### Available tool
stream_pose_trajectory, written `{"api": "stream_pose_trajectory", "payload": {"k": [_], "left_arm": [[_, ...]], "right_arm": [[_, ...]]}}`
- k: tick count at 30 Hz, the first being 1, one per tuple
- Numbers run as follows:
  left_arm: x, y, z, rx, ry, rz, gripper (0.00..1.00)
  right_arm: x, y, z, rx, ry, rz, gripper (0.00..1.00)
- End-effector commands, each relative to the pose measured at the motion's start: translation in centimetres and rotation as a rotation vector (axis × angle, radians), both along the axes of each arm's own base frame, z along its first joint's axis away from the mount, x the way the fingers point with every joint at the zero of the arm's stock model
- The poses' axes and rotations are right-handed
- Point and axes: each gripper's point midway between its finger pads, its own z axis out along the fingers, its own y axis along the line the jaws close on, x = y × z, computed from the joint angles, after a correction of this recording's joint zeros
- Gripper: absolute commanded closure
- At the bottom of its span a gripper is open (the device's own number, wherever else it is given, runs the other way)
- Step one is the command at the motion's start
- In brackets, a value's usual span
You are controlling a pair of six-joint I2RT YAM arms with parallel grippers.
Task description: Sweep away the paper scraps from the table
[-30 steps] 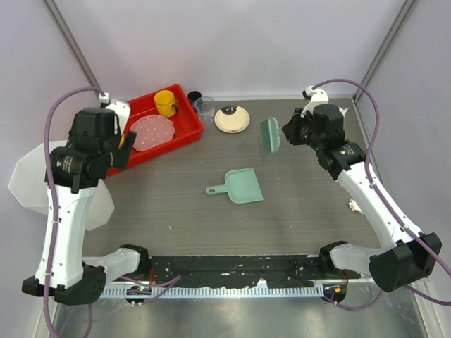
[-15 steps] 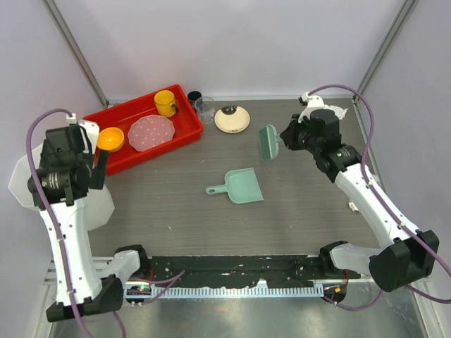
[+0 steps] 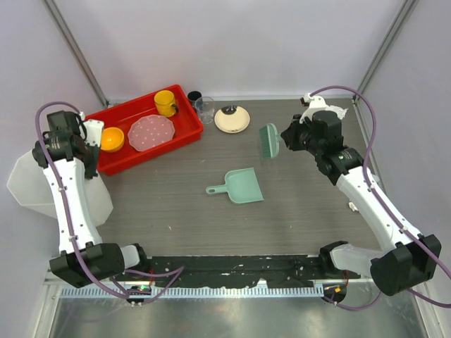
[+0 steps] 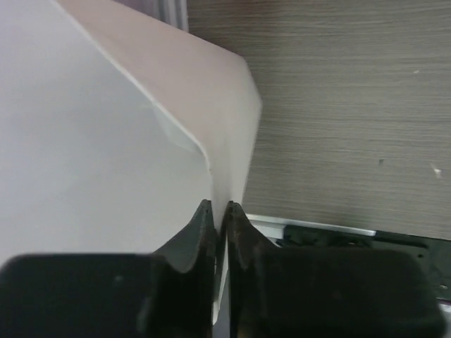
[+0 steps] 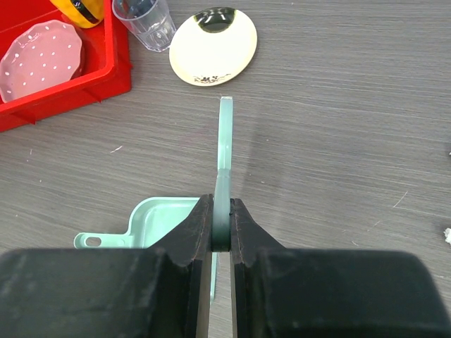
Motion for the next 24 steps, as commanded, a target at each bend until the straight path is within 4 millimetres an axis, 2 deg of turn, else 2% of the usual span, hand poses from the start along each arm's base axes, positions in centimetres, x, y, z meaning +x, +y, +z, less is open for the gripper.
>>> {"api": "stream_pose_trajectory", "payload": {"k": [1, 6, 9, 10, 13, 14, 15, 17, 18, 20, 21, 24], "left_arm": [[0.9, -1.1, 1.1, -0.055, -0.048, -0.041, 1.00], [-1.3, -3.4, 2.4, -0.109, -0.067, -0.113, 1.00], [-2.2, -6.2, 3.1, -0.225, -0.066, -0.192, 1.00], [-2.2, -7.8, 3.3, -0.296, -0.072, -0.243, 1.00], [-2.7, -10.8, 4.1, -0.367, -0.066, -0.348, 1.00], [-2.6, -11.4, 4.0, -0.368, -0.065, -0.373, 1.00], [-2.5, -12.8, 4.0, -0.368, -0.058, -0.411, 1.00], [-1.7, -13.9, 3.5, -0.338, -0.046, -0.445, 1.00], [-1.8, -16.0, 3.2, -0.352, -0.021, -0.514, 1.00], [-0.7, -17.4, 2.3, -0.342, 0.016, -0.540, 1.00], [-0.6, -18.7, 2.0, -0.338, 0.035, -0.578, 1.00], [1.4, -20.2, 0.9, -0.266, 0.055, -0.639, 1.00]], "right_arm": [[0.2, -0.1, 3.0, 0.022, -0.106, 0.005, 0.99], [0.1, -0.2, 3.3, 0.019, -0.113, 0.000, 0.99], [0.2, -0.1, 3.4, 0.022, -0.114, 0.002, 0.99], [0.3, 0.1, 3.3, 0.024, -0.112, 0.011, 0.99], [0.2, 0.2, 3.4, 0.028, -0.111, 0.015, 0.99], [0.2, 0.2, 3.2, 0.027, -0.104, 0.014, 0.99], [0.2, 0.1, 3.4, 0.027, -0.111, 0.012, 0.99], [0.1, 0.0, 3.5, 0.028, -0.116, 0.010, 0.99], [0.1, 0.0, 3.5, 0.028, -0.115, 0.009, 0.99], [0.0, -0.1, 3.8, 0.028, -0.122, 0.006, 0.99], [-0.1, -0.1, 3.7, 0.024, -0.122, 0.006, 0.99], [-0.1, -0.3, 3.6, 0.019, -0.122, -0.001, 0.99]]}}
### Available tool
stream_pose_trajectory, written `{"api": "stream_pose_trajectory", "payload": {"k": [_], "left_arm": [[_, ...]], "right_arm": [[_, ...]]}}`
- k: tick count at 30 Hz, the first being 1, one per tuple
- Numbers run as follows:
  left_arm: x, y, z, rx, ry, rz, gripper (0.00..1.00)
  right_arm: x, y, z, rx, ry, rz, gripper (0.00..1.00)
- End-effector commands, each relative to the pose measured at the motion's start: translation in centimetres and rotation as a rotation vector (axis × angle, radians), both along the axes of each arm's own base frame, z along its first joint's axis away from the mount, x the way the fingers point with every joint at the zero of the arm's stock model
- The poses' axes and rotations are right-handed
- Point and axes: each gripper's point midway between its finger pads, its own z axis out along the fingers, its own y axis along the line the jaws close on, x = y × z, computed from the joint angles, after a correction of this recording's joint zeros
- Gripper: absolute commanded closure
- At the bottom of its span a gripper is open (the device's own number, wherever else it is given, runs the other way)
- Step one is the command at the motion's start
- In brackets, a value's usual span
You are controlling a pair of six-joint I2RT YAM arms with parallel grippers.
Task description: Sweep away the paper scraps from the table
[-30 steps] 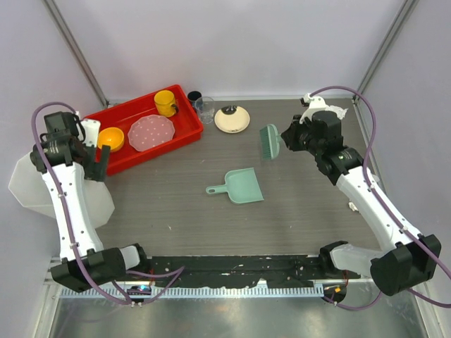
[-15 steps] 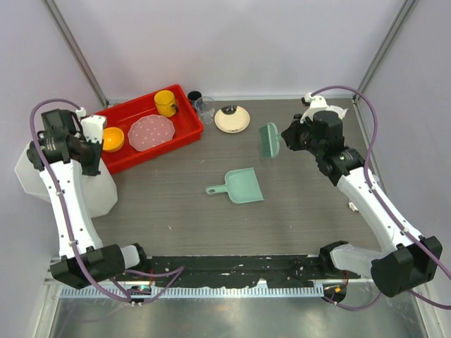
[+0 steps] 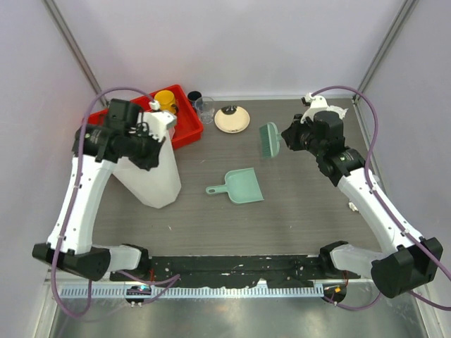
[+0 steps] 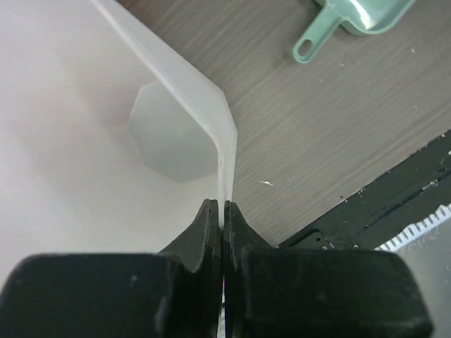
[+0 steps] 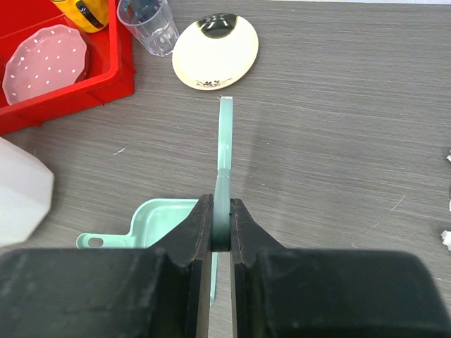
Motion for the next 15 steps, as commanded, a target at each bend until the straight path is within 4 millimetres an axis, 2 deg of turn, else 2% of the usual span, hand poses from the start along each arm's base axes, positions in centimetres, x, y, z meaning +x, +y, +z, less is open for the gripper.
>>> {"api": "stream_pose_trajectory", "payload": {"k": [1, 7, 11, 15], "left_arm": [[-0.1, -1.3, -2.4, 0.115, 0.102, -0.029, 1.00], [2.6, -3.9, -3.3, 0.142, 0.070, -0.134, 1.00], [3.4, -5.3, -3.9, 0.118, 0.055, -0.188, 1.00], [4.1, -5.6, -2.7, 0.093, -0.036, -0.198, 1.00]], "right_arm": [[0.1, -0.3, 3.3, 0.016, -0.109, -0.005, 0.99], [0.1, -0.6, 3.3, 0.002, -0.112, -0.016, 0.99], [0.2, -0.7, 3.2, 0.001, -0.105, -0.025, 0.99], [0.3, -0.7, 3.2, -0.004, -0.101, -0.027, 0.99]]}}
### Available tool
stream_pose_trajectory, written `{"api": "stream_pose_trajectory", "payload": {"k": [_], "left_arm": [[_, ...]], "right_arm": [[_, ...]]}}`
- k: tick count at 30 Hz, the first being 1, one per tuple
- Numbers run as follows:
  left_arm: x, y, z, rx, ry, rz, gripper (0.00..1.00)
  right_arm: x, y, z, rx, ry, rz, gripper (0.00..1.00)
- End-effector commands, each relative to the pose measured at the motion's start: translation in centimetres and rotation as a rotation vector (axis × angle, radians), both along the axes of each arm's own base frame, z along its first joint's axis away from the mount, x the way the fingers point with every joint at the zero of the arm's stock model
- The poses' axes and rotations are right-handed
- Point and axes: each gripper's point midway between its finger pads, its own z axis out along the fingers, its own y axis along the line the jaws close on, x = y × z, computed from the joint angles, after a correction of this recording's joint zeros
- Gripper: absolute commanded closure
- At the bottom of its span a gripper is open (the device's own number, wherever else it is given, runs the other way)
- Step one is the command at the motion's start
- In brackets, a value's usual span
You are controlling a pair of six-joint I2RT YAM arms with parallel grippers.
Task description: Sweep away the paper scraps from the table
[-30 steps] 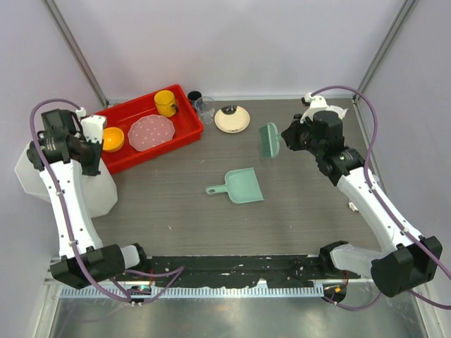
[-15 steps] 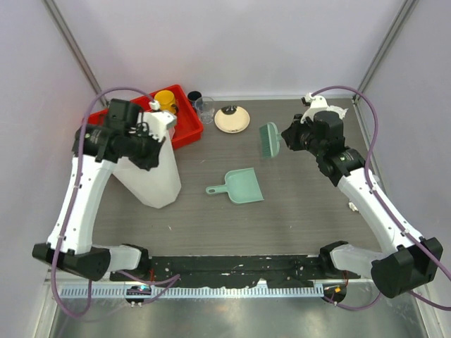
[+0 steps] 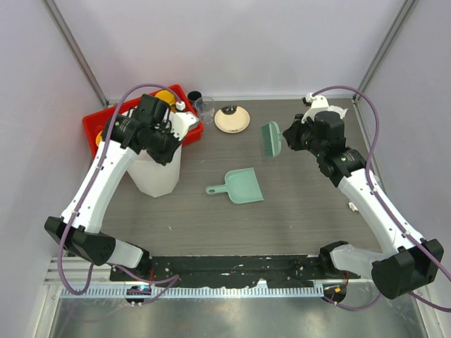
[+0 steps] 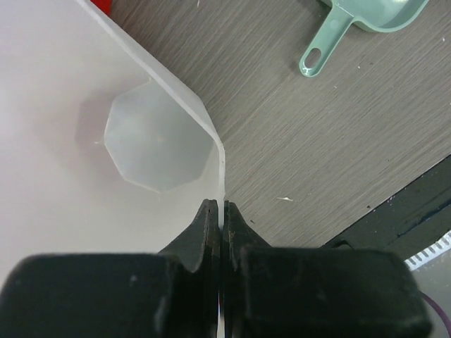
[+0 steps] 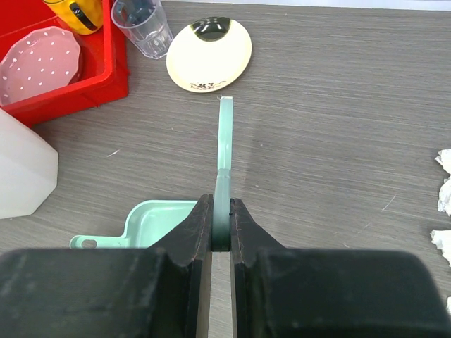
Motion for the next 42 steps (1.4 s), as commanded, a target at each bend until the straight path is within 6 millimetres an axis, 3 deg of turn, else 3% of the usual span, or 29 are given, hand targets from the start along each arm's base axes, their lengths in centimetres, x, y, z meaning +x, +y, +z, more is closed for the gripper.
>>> {"api": "stream_pose_trajectory", "payload": {"k": [1, 5, 16, 17, 20, 23, 27, 29, 32, 34, 36, 37, 38, 39, 40, 41, 42], "left_arm": [[1.1, -1.0, 1.3, -0.043, -0.110, -0.053, 1.00], [1.1, -1.0, 2.8, -0.075, -0.203, -0.069, 1.00], [0.5, -1.3, 2.4, -0.099, -0.192, -0.085, 0.98], [0.6, -1.3, 2.4, -0.097, -0.194, -0.083, 0.76], [0.6, -1.4, 3.0, -0.108, -0.208, -0.086, 0.24], [0.4, -1.7, 4.6, -0.144, -0.247, -0.095, 0.12], [-0.5, -3.1, 8.1, -0.247, -0.289, -0.124, 0.08], [-1.6, -5.1, 10.2, -0.307, -0.298, -0.205, 0.04], [-3.3, -7.7, 10.8, -0.264, -0.298, -0.313, 0.04], [-4.8, -10.6, 10.3, -0.219, -0.302, -0.413, 0.04], [-5.0, -13.2, 8.0, -0.161, -0.263, -0.475, 0.04], [-6.1, -14.8, 6.9, -0.150, -0.238, -0.546, 0.04], [-6.1, -15.9, 4.2, -0.113, -0.185, -0.586, 0.04], [-6.5, -16.6, 2.8, -0.110, -0.154, -0.631, 0.04], [-5.8, -16.8, 1.4, -0.081, -0.159, -0.641, 0.04], [-4.5, -17.4, -1.7, -0.045, -0.172, -0.630, 0.03], [-3.5, -17.2, -3.4, -0.002, -0.194, -0.610, 0.03]], "right_arm": [[0.3, -0.3, 3.0, 0.013, -0.085, -0.014, 0.99], [0.4, -0.3, 2.9, 0.012, -0.079, -0.016, 0.99], [0.3, -0.2, 2.9, 0.014, -0.074, -0.009, 0.99], [0.3, -0.2, 2.8, 0.012, -0.071, -0.009, 0.99], [0.3, -0.2, 2.6, 0.008, -0.064, -0.008, 0.99], [0.3, -0.2, 2.5, 0.006, -0.059, -0.008, 0.99], [0.5, -0.2, 2.7, 0.006, -0.057, -0.012, 0.99], [0.5, -0.2, 2.5, 0.002, -0.047, -0.012, 0.99], [0.5, -0.2, 2.7, -0.002, -0.040, -0.013, 0.99], [0.5, -0.3, 3.0, -0.001, -0.041, -0.016, 0.99], [0.3, -0.3, 3.2, -0.006, -0.043, -0.012, 0.99], [0.5, -1.1, 3.1, -0.024, -0.046, -0.046, 0.99], [0.5, -1.5, 3.0, -0.034, -0.042, -0.061, 0.99], [0.5, -1.9, 3.0, -0.040, -0.042, -0.078, 0.99], [0.5, -2.3, 3.0, -0.046, -0.041, -0.090, 0.99], [0.5, -2.7, 2.7, -0.053, -0.025, -0.102, 0.99], [0.6, -3.3, 2.7, -0.055, -0.020, -0.119, 0.99]]}}
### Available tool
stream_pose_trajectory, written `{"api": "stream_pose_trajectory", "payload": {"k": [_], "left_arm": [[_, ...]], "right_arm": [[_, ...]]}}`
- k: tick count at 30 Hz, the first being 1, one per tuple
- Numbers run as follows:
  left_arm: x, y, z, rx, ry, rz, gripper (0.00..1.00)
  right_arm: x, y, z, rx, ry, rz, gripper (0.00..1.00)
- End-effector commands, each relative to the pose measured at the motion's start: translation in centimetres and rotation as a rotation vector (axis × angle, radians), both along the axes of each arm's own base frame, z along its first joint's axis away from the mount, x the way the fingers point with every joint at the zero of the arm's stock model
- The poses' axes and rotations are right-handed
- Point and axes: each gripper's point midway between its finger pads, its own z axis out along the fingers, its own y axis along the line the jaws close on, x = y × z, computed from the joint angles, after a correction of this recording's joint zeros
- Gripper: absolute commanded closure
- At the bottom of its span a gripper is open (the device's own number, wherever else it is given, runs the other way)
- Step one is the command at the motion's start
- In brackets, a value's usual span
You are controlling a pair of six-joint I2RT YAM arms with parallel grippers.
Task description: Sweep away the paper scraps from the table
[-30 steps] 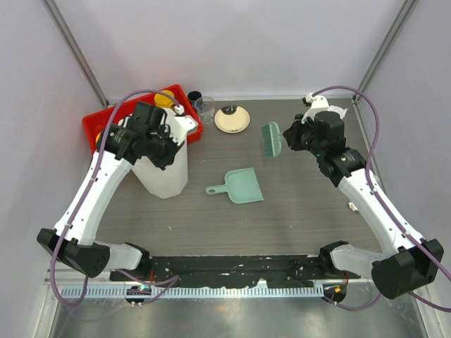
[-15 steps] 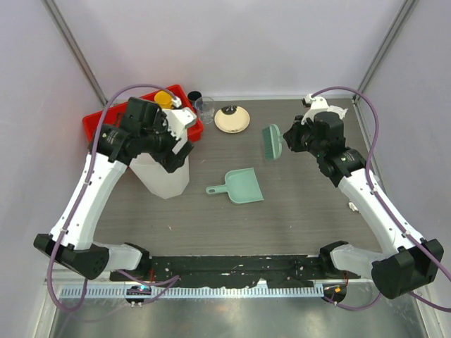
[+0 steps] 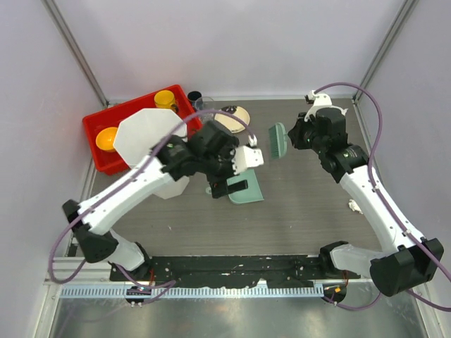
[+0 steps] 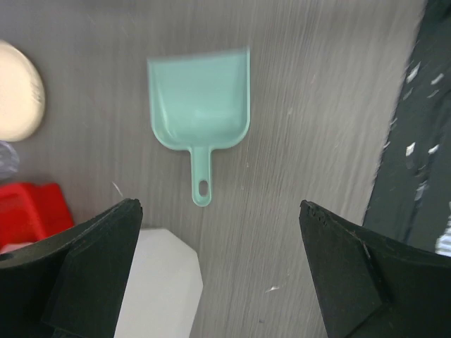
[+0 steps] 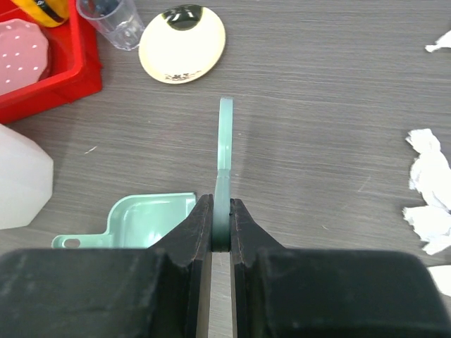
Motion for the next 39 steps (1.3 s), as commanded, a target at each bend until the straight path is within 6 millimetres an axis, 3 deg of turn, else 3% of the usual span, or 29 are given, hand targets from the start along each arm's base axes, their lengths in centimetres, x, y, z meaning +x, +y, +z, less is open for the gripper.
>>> {"api": "stream_pose_trajectory", "payload": {"k": [1, 3, 6, 10, 13, 19, 27, 30, 34, 39], "left_arm": [[4.1, -0.1, -9.3, 0.176, -0.050, 0.023, 0.02], [4.8, -0.2, -13.2, 0.201, -0.017, 0.007, 0.02], [5.7, 0.1, -16.2, 0.218, 0.011, -0.055, 0.05], [9.0, 2.0, -18.6, 0.196, 0.015, -0.046, 0.05], [9.9, 2.3, -20.0, 0.187, 0.062, -0.039, 0.05], [6.4, 2.2, -22.6, 0.190, 0.229, -0.138, 0.00], [5.7, 3.2, -24.2, 0.254, 0.266, -0.122, 0.01], [6.2, 2.8, -23.6, 0.268, 0.237, -0.091, 0.03], [8.9, 2.1, -19.3, 0.229, 0.113, -0.007, 0.03], [10.5, 2.1, -14.6, 0.214, 0.029, 0.033, 0.02]], "right_arm": [[0.6, -2.5, 2.6, -0.024, -0.054, -0.083, 0.99], [0.6, -3.0, 2.5, -0.031, -0.038, -0.092, 0.99], [0.8, -3.6, 2.8, -0.033, -0.040, -0.106, 0.99], [0.9, -3.7, 2.7, -0.030, -0.036, -0.104, 0.99], [0.9, -3.7, 2.1, -0.034, -0.022, -0.104, 0.99], [1.2, -4.2, 1.6, -0.044, -0.010, -0.115, 0.99], [1.7, -4.3, 1.6, -0.041, -0.005, -0.117, 0.99], [1.7, -4.3, 1.5, -0.040, -0.001, -0.113, 0.99], [1.7, -4.1, 1.4, -0.036, 0.003, -0.103, 0.99], [1.7, -3.9, 1.3, -0.032, 0.005, -0.092, 0.99]]}}
